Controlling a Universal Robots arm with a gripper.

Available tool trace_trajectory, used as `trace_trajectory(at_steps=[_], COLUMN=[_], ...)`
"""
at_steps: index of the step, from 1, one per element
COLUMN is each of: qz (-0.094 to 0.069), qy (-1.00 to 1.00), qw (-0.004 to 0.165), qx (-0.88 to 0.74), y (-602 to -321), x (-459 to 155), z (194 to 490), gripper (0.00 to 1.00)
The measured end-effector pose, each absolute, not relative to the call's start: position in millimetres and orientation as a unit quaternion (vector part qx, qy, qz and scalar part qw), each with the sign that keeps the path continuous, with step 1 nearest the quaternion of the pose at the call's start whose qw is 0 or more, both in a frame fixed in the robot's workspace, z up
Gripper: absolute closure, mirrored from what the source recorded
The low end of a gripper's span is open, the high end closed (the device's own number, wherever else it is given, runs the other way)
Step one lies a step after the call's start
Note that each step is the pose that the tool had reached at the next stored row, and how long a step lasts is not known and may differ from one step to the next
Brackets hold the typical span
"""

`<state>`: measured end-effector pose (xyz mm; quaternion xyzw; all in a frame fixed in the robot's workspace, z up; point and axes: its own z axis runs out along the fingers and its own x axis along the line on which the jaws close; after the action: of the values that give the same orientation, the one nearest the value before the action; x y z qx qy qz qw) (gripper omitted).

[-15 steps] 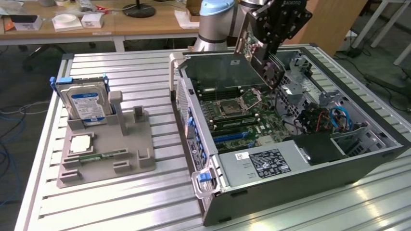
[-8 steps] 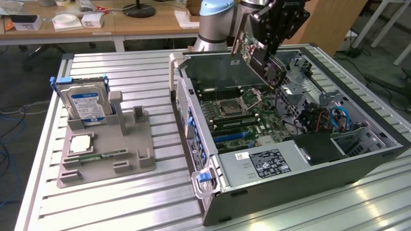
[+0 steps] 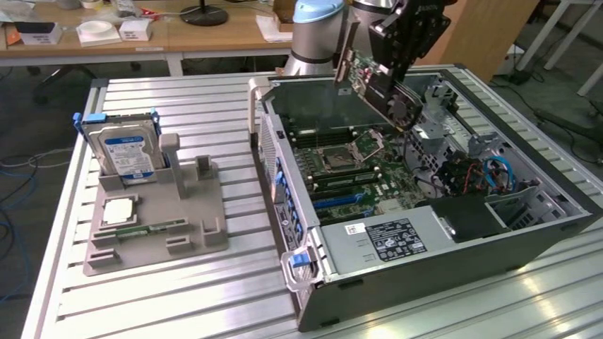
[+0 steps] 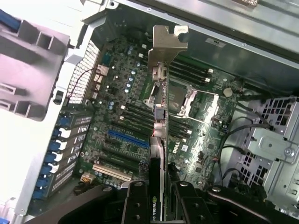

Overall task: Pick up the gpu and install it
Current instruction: 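Insert the gpu into the slot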

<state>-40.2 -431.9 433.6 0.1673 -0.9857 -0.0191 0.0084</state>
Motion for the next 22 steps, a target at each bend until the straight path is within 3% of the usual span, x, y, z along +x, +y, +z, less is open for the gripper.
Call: trace_trajectory(at_steps=[22], qz=[-0.018], qy=[-0.956], qw=[0.011], qx=[0.293], y=[-436.3], x=[-40.3], z=[426.8], gripper=[0.74])
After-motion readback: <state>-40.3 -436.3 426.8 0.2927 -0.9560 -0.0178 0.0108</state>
